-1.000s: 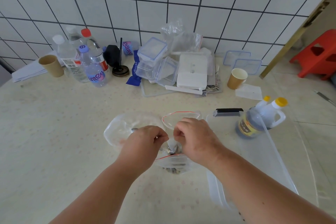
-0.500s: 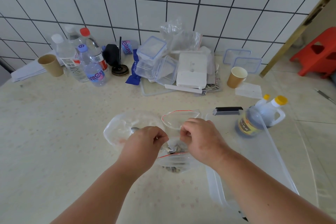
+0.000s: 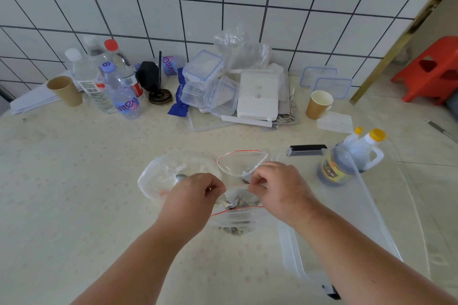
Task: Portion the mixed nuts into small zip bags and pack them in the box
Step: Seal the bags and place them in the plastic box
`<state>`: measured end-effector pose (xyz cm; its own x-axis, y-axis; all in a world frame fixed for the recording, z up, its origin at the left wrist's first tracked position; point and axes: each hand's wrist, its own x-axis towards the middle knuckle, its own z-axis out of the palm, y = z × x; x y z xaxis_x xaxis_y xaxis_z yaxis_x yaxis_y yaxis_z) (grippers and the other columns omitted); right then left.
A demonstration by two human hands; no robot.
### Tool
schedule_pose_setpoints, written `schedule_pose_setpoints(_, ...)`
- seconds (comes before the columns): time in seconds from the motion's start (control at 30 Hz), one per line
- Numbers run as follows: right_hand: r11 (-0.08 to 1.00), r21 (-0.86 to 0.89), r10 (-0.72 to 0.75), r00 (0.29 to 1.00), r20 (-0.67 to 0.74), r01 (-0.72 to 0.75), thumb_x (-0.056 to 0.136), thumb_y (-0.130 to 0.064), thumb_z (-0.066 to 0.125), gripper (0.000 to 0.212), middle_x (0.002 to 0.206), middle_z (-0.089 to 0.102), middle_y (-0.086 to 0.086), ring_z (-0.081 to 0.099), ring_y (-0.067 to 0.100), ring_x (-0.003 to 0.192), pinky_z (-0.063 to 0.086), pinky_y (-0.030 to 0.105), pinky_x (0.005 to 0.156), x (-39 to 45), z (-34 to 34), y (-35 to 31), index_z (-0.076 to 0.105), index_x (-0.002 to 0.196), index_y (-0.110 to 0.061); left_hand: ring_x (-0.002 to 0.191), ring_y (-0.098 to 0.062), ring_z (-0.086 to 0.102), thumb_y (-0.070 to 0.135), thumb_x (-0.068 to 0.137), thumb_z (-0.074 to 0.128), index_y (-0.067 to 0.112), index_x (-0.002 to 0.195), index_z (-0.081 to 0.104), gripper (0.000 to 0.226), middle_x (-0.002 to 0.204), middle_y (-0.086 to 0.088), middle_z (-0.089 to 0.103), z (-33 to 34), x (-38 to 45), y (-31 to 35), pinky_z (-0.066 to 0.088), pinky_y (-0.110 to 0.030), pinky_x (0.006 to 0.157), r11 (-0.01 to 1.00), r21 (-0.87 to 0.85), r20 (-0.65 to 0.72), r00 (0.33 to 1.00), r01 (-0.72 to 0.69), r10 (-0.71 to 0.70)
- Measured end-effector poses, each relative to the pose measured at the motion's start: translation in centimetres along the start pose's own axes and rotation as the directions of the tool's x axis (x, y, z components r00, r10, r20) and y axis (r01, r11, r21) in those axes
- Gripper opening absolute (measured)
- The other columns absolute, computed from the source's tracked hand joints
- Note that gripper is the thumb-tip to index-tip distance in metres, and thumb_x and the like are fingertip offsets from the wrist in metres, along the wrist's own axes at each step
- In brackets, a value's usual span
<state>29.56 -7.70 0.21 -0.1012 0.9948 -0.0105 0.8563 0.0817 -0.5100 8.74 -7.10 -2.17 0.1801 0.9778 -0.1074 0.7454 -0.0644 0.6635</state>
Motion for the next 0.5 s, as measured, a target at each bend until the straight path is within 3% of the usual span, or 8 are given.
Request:
schedule_pose_setpoints(0.2,0.999,-0.031,-0.022,1.0,0.02,0.022,0.076,-0.008,0.072,0.015,0.068,0.053,-0.019,0.059,0.009,0.077,0.048,0.036,0.081,-0.3,-0.3,0.3,0.065,0.07,-0.02,0.08,0.002,0.057,0.031,0.098,0.067,0.046,0.071,0.06,0.032,0.079,0.023,0.065,-0.1,-0.1,0.1,0.036,-0.011,0.061,1.0,0.003,0.012,1.0,0.01,-0.01)
schedule_pose_setpoints(0.33,1.0,-0.012,-0.017,1.0,0.013,0.017,0.08,-0.017,0.074,0.01,0.069,0.052,-0.022,0.061,0.008,0.079,0.048,0.037,0.083,-0.3,-0.5,0.5,0.068,0.073,-0.022,0.088,0.01,0.056,0.028,0.098,0.067,0.043,0.074,0.063,0.029,0.078,0.022,0.066,-0.3,-0.2,0.0,0.038,-0.009,0.063,1.0,-0.023,0.001,1.0,0.014,-0.014)
schedule_pose_setpoints(0.5,1.0,-0.013,-0.005,1.0,0.002,0.005,0.08,-0.019,0.077,0.011,0.071,0.055,-0.019,0.06,0.01,0.078,0.048,0.038,0.083,-0.4,-1.0,1.2,0.069,0.073,-0.021,0.089,0.011,0.056,0.029,0.097,0.068,0.038,0.077,0.069,0.022,0.08,0.028,0.067,-0.7,0.0,-0.3,0.049,-0.025,0.071,0.998,-0.041,-0.011,0.999,0.038,-0.038)
